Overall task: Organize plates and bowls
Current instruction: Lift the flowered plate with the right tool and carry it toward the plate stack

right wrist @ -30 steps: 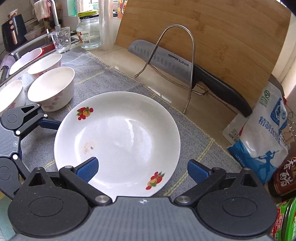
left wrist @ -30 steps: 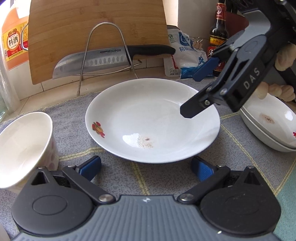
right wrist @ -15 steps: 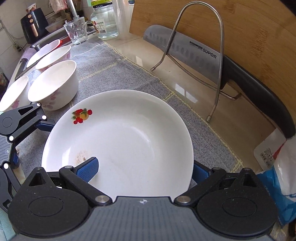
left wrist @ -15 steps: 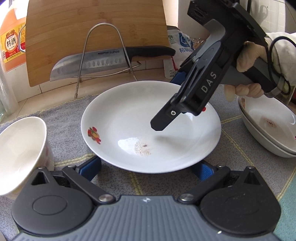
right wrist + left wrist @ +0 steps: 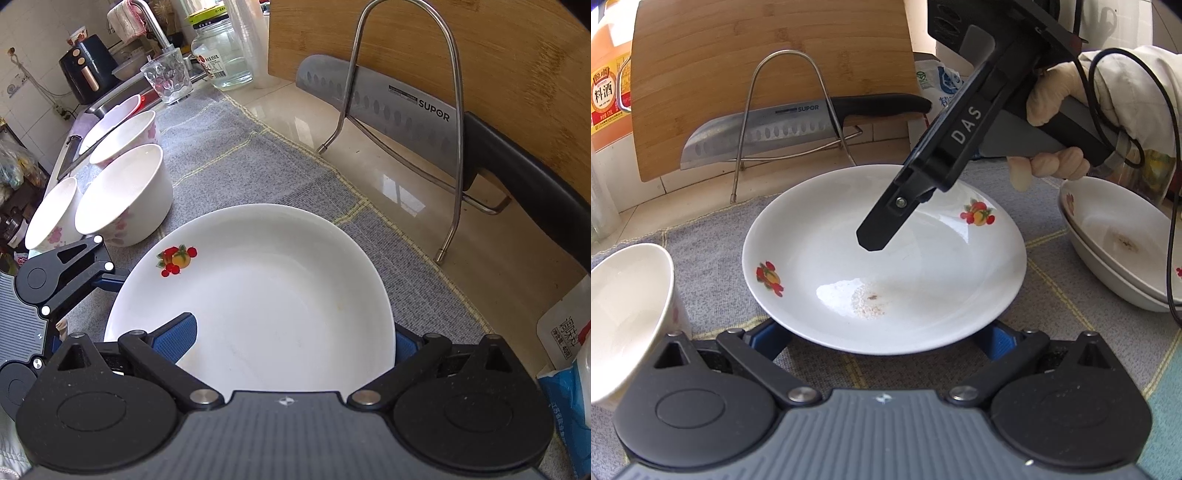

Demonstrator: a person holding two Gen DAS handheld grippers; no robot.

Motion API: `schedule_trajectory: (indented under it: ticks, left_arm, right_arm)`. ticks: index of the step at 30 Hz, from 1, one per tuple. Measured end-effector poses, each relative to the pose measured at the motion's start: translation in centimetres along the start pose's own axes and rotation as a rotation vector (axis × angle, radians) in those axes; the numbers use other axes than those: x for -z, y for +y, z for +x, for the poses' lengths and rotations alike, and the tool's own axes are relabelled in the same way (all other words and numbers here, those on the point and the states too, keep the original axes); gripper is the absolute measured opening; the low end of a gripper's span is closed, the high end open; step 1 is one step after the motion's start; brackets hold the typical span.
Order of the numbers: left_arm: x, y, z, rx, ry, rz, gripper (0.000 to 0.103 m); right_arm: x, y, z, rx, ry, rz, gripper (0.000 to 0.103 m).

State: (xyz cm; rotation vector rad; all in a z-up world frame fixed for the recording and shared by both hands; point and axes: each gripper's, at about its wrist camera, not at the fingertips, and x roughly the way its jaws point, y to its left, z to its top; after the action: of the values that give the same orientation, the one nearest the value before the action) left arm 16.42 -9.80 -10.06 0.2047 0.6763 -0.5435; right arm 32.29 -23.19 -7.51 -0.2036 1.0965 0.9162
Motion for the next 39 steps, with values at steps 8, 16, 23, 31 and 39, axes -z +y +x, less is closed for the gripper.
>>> schedule_trajectory:
  ticks: [8,16,23,31,39]
  left_arm:
    - [0.0,0.1,0.0,0.003,-0.004,-0.002,0.102]
    - [-0.1,0.0,0.0,0.003,-0.001,0.004,0.102]
    - [-0.2,0.0,-0.2,0.006,0.012,0.016,0.102]
    - [0.1,-0.1,-1.1,0.016,0.036,0.037,0.101]
    - [0.4,-0.6,-2.9,0.038,0.039,0.047,0.101]
  right_arm:
    - [-0.8,-1.0,-0.1,-0.057,0.028,0.047,0.103]
    - [-1.3,-2.1,-0.1,-0.117,0.026,0.112,0.103]
    - [-1.1,-1.8,-0.2,-0.111,0.025,0.122,0.103]
    - [-0.6,-0.6,-0.8,-0.115,0.017,0.128,0.103]
    - [0.5,0.9,-1.5,-0.111,0.017,0.141,0.103]
